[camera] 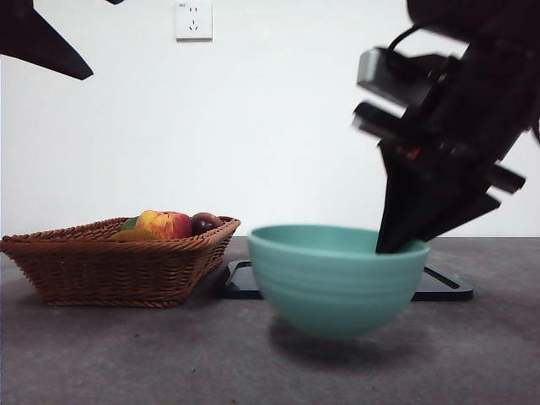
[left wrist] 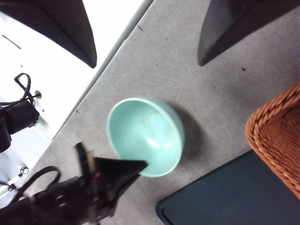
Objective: Pick up the wifruite, put it on the bowl, pick up the plate, put it on desk
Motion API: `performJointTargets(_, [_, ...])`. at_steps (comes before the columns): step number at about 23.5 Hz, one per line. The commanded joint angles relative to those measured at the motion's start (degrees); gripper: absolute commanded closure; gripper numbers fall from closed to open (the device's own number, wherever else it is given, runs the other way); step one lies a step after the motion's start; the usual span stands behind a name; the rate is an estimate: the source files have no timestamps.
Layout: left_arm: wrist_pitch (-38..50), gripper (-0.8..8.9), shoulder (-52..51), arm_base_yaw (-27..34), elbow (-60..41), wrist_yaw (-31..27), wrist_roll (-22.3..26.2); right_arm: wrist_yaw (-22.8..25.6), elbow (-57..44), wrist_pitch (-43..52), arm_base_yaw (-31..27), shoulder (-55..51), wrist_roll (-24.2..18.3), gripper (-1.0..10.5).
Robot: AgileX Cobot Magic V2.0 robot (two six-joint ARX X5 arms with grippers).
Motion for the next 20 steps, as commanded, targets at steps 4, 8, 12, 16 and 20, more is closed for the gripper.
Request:
performJointTargets(4, [0.2,4.71,0.3,-0.3,0.7,0.4,0.5,0.4,0.3,1.9,0.6,4.3,0.7,9.4])
performJointTargets(8, [0.2,4.71,0.3,-0.3,0.7,0.4,0.5,0.3,0.3,1.7,0.7,4.3,0.7,9.3])
performJointTargets(12, [0.2,4.71,0.3,-0.3,0.7,0.4,0.5,0.4,0.4,1.5,0.7,4.2,0.8,7.2])
performJointTargets(16, [0.2,4.71,0.3,-0.3,0.7,0.4,0.5,1.1,0.7,1.6,0.7,1.7,0.8,6.9])
performJointTargets(20, [0.2,4.71,0.3,-0.3,0.7,0.4,0.5,2.6,1.4,0.3,0.5,-5.3,0.7,6.9])
